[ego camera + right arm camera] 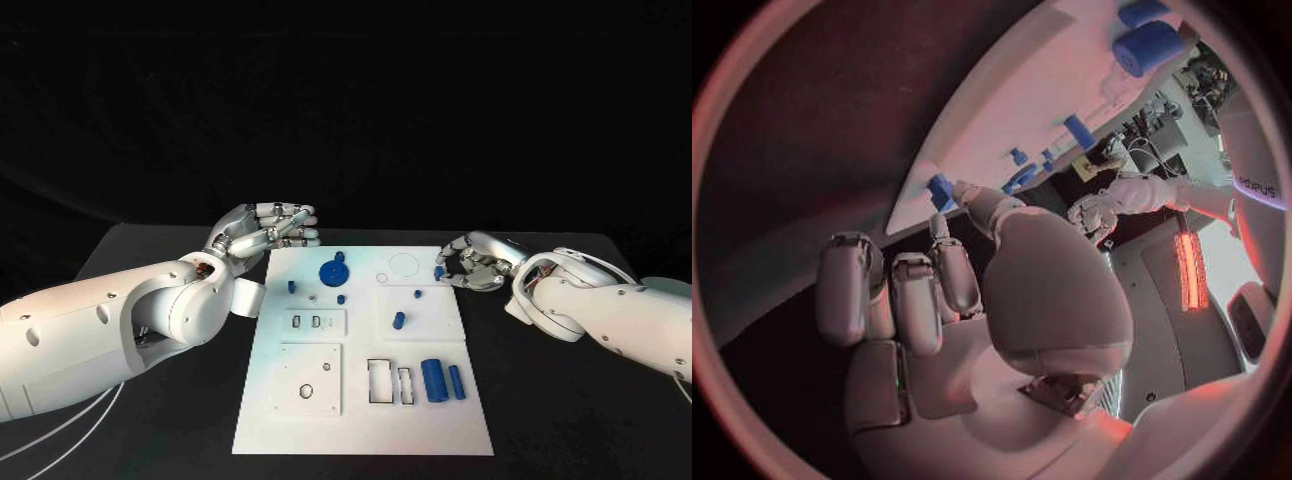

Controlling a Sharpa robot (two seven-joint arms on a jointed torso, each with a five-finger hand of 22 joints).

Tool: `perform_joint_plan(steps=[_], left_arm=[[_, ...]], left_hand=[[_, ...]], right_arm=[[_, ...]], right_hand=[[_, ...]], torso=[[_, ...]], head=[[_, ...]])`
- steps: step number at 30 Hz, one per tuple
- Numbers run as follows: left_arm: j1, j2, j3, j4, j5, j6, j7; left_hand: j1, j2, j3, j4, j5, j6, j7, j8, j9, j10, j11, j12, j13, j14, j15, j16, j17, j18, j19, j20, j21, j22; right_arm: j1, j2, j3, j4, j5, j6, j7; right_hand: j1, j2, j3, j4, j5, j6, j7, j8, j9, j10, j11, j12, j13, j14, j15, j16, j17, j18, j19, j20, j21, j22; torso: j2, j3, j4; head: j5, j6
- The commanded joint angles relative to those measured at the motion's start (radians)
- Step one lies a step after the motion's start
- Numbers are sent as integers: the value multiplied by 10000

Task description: Assemble the parts on the task board

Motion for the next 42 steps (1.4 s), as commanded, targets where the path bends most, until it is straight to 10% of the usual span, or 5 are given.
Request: perform_joint_plan(steps=[1,24,42], left_arm=[[1,31,6,13,15,198,39],[-9,61,6,-24,14,210,30],[-10,55,5,-61,14,226,9]], left_hand=[[-3,18,38,0,-55,-36,266,-67,9,-30,27,-41,6,-4,37,-65,16,133,27,28,-39,-11],[28,11,84,-43,-54,-38,261,-69,12,-29,23,-44,7,-9,34,-78,35,135,24,27,-43,-15],[33,3,109,-63,-55,-38,263,-69,15,-28,24,-45,8,-10,34,-85,49,136,24,27,-46,-18]], right_arm=[[-14,45,-1,-45,-144,155,-134],[-72,299,-2,-256,-260,291,-230],[-74,325,-2,-285,-147,-558,-132]], right_hand=[[27,117,101,-24,-68,140,-37,72,24,77,-21,47,345,769,4,24,1521,-90,105,-11,57,571],[-20,156,204,-49,-199,343,-100,150,58,116,-74,77,380,772,-44,26,1529,-95,125,-53,74,602],[-157,767,494,-62,-228,1084,-625,1256,706,231,-523,90,445,784,-426,26,1556,-129,237,-391,177,773]], torso=[[4,1,5],[-2,1,1],[1,5,-9]], head=[[7,-18],[48,-50],[61,-57]])
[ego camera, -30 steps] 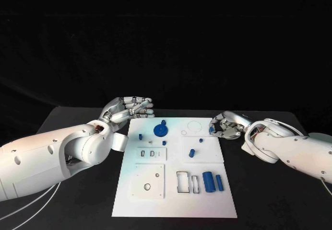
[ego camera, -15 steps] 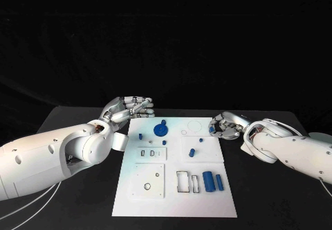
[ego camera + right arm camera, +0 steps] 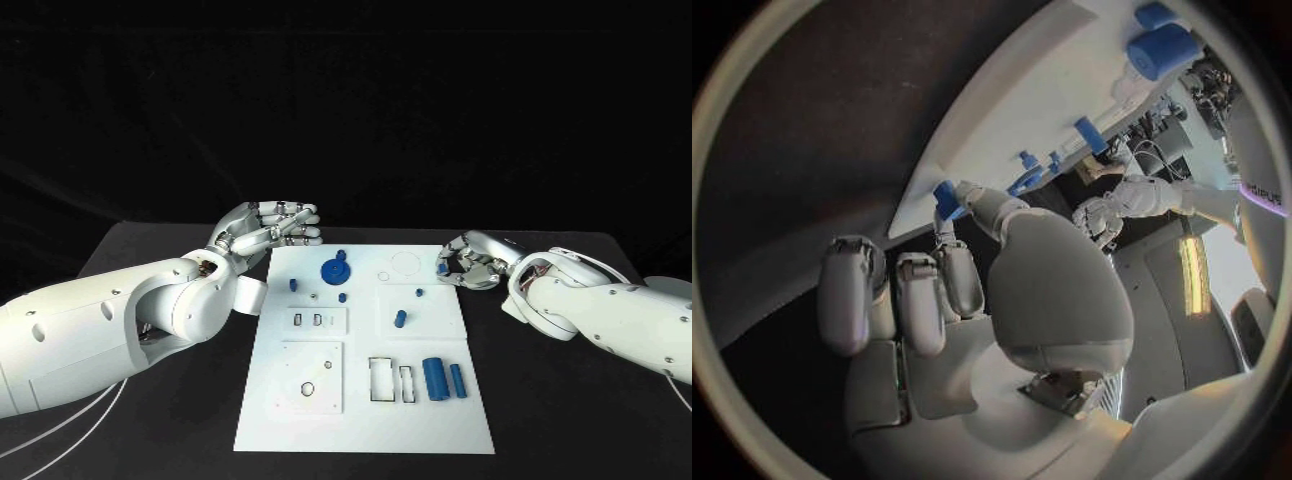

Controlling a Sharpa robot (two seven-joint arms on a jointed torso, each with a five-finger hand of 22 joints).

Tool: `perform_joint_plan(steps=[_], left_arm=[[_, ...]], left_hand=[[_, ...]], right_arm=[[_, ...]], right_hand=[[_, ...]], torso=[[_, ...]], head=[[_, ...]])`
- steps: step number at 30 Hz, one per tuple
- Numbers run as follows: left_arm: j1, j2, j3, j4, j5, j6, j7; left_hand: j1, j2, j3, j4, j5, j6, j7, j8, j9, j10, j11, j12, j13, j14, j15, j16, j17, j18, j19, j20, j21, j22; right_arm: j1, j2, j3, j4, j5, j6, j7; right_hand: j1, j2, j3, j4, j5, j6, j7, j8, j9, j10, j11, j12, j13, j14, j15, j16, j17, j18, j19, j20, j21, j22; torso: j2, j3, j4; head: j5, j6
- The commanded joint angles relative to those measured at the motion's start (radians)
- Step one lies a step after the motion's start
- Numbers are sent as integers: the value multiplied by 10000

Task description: Assemble the parts on the task board

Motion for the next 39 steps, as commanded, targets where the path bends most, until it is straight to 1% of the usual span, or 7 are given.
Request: perform_joint_plan(steps=[1,9,18,20,23,30,39], left_arm=[[2,16,6,10,14,186,44],[0,15,5,9,14,224,13],[-15,28,-3,37,14,222,-14],[-17,31,-4,41,14,216,-9],[-23,29,-5,39,14,207,0],[-31,43,-6,28,14,186,27],[-32,64,-6,38,13,166,52]], left_hand=[[33,3,39,7,-55,-39,263,-69,15,-28,24,-45,8,-10,34,-45,9,135,24,27,-46,-8],[33,3,39,7,-55,-39,263,-69,15,-28,24,-45,8,-10,34,-45,9,135,24,27,-46,-8],[21,-1,57,1,-55,-40,264,-70,17,-27,26,-47,8,-11,36,-52,21,135,23,28,-49,-10],[23,-1,62,-3,-55,-40,264,-70,17,-27,25,-47,8,-12,36,-54,23,135,23,28,-49,-11],[23,-1,62,-3,-55,-40,264,-70,17,-27,25,-47,8,-12,36,-54,23,135,23,28,-49,-11],[23,-1,62,-3,-55,-40,264,-70,17,-27,25,-47,8,-12,36,-54,23,135,23,28,-49,-11],[30,-2,75,-14,-53,-40,261,-70,18,-26,24,-47,8,-12,35,-57,29,136,23,28,-50,-11]], right_arm=[[-4,11,-2,22,-15,-430,56],[60,-164,4,814,235,-626,-452],[384,-273,7,2687,-119,-766,-2089],[423,-195,5,2992,-313,-773,-2347],[448,64,-5,3340,-594,-753,-2654],[360,896,-133,3668,-1179,-570,-3048],[122,1733,-266,3428,-1815,-393,-3363]], right_hand=[[51,202,50,-25,50,125,-216,445,466,-11,-85,6,433,803,-86,27,1552,-129,-13,-70,21,768],[134,378,269,-136,28,-188,-156,577,597,-146,-49,-167,285,796,-74,11,1525,-114,-60,-89,-64,718],[81,436,457,-206,123,-404,-90,685,694,-212,3,-258,215,788,-33,-7,1491,-104,-83,-62,-119,693],[-8,401,448,-180,90,-419,-88,720,716,-202,12,-252,223,786,-23,-12,1479,-105,-78,-52,-119,700],[-125,337,426,-156,-32,-431,-101,776,746,-186,5,-243,234,783,-24,-20,1463,-106,-68,-45,-115,714],[-268,273,379,-103,-165,-446,-115,828,768,-162,-5,-224,255,779,-31,-29,1440,-104,-64,-45,-125,716],[-365,207,325,-67,-206,-438,-130,864,780,-149,-14,-212,269,773,-37,-41,1409,-97,-78,-48,-157,696]], torso=[[0,-5,-5],[-26,-2,-24],[-19,-13,-6],[-19,-14,20],[-19,-1,1],[-8,-4,-17],[11,-14,20]], head=[[6,-12],[72,-9],[59,12],[54,17],[104,21],[89,53],[81,58]])
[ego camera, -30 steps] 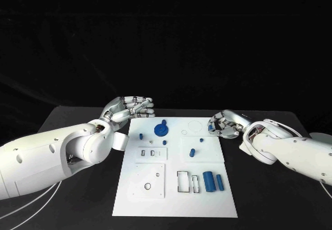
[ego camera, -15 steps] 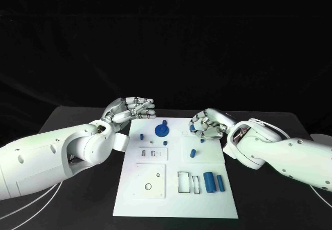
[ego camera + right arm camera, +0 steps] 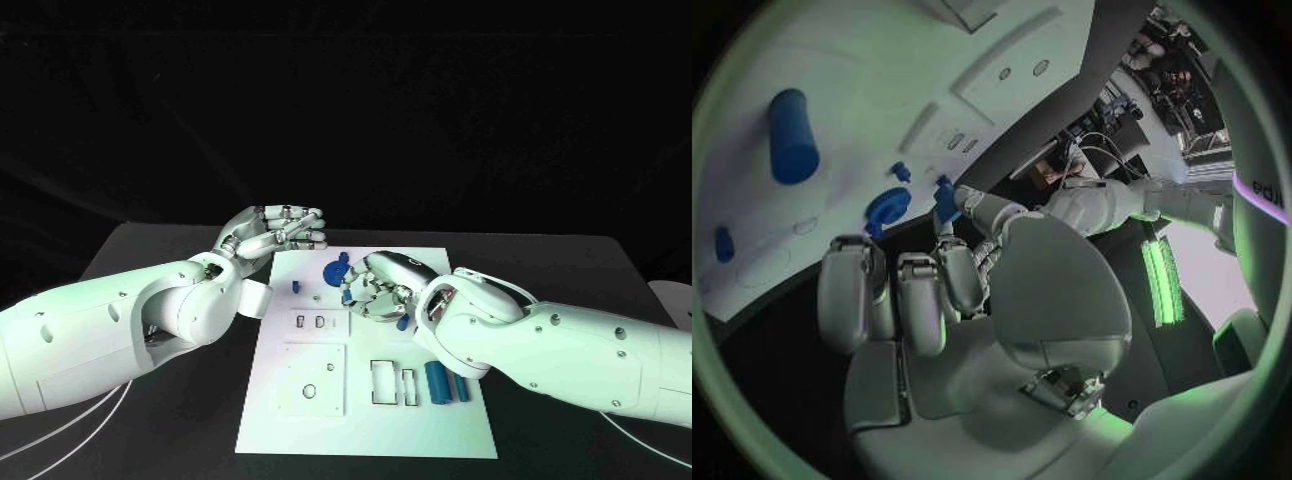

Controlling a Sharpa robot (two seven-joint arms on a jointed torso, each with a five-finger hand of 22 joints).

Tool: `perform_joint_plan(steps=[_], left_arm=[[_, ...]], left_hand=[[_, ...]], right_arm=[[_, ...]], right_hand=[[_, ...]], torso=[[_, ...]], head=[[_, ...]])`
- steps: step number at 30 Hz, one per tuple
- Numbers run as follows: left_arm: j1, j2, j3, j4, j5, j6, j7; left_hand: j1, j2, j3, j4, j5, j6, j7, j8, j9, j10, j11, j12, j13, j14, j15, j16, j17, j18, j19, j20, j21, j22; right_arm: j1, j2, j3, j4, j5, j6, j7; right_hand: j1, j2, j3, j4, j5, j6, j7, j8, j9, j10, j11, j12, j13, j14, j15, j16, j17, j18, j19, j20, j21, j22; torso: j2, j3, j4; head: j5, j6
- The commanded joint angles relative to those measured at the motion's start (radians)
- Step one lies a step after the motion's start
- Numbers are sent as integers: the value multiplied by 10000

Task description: Assemble the parts on the task board

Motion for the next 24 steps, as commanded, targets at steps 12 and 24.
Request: perform_joint_plan(steps=[12,24], left_arm=[[0,61,8,44,-4,-3,210],[0,70,9,34,-6,24,164]], left_hand=[[48,-2,92,-18,-52,-40,261,-36,12,-26,24,-49,8,-35,39,-79,20,132,10,30,-59,-18],[47,-2,104,-24,-53,-40,263,-36,13,-26,25,-50,8,-45,41,-87,23,131,4,32,-63,-20]], right_arm=[[-394,780,-87,-500,-1381,307,-680],[-616,1028,-107,-674,-1782,283,-740]], right_hand=[[-72,-96,-24,65,-51,-13,-81,881,808,-11,0,16,276,757,-28,-40,1416,-94,-42,-17,-79,697],[-100,-160,-52,56,-65,-10,-93,898,811,0,-12,25,288,754,-38,-48,1396,-92,-41,-23,-86,695]], torso=[[6,-20,-16],[-1,8,2]], head=[[-11,3],[-10,-9]])
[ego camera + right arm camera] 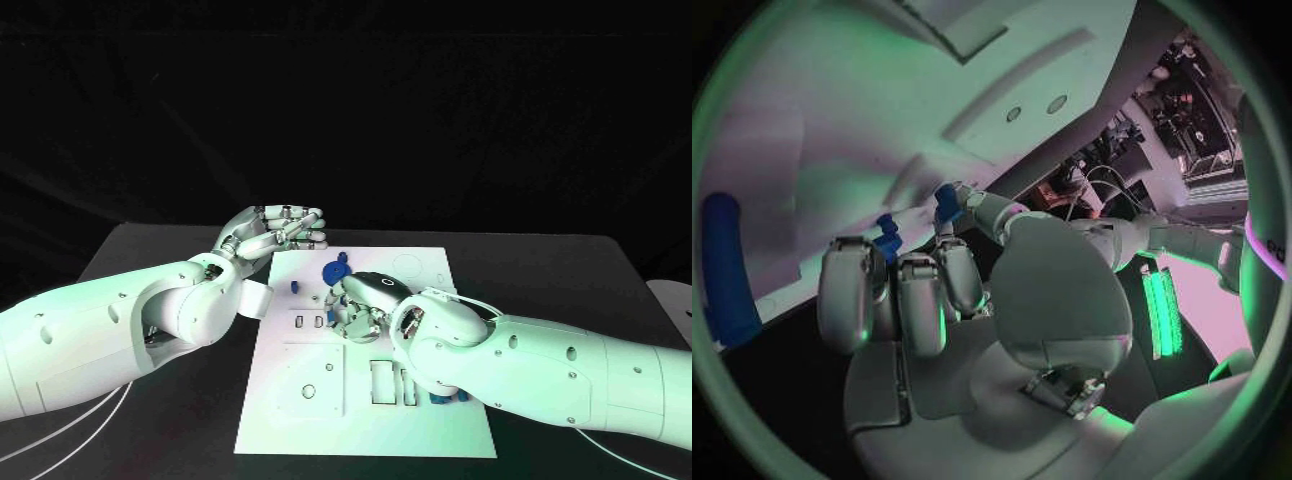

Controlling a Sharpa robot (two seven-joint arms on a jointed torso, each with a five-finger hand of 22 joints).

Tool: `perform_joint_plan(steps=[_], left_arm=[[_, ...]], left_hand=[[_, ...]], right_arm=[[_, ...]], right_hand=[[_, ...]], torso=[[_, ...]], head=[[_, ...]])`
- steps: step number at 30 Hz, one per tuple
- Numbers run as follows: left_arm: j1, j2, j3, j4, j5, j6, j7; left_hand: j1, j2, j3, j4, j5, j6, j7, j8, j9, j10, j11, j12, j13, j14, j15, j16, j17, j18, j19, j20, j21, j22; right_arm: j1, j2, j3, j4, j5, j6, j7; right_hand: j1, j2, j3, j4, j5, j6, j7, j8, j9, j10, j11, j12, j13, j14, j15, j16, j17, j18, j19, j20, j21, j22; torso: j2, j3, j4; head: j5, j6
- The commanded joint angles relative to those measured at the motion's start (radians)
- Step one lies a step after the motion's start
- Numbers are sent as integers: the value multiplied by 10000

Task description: Assemble the parts on the task board

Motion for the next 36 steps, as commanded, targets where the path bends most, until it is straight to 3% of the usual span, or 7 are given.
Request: perform_joint_plan(steps=[1,9,24,36], left_arm=[[3,16,7,21,-2,53,114],[3,17,7,42,6,73,64],[3,17,6,46,10,100,48],[4,10,6,40,10,112,47]], left_hand=[[47,-2,76,4,-53,-40,262,-36,14,-26,26,-50,8,-45,41,-48,14,131,4,32,-63,-12],[42,-2,84,3,-53,-40,265,-36,15,-26,27,-51,8,-50,43,-54,17,130,0,33,-65,-13],[42,-2,84,3,-53,-40,265,-36,15,-26,27,-51,8,-50,43,-54,17,130,0,33,-65,-13],[42,-2,84,3,-53,-40,265,-36,15,-26,27,-51,8,-50,43,-54,17,130,0,33,-65,-13]], right_arm=[[-38,51,-8,-27,-512,104,-110],[-78,147,-29,-207,-628,143,-86],[-138,290,-55,-421,-623,148,0],[-167,325,-75,-520,-564,321,105]], right_hand=[[-28,-90,-45,45,-29,23,-92,669,801,-2,-13,24,288,756,-39,-45,1408,-94,-36,-25,-44,694],[-37,-111,-54,42,-33,25,-95,674,802,-3,-16,22,287,756,-42,-46,1405,-93,-38,-27,-49,691],[-65,-151,-71,45,-39,13,-94,676,797,-16,-18,5,271,755,-47,-50,1397,-92,-38,-32,-55,690],[-234,-391,-170,101,70,-318,47,476,662,-154,90,-135,150,741,28,-78,1337,-77,-84,6,-163,629]], torso=[[-2,5,-9],[2,-6,-7],[-2,1,-3],[-3,3,-13]], head=[[41,-9],[5,-45],[75,-121],[98,-153]])
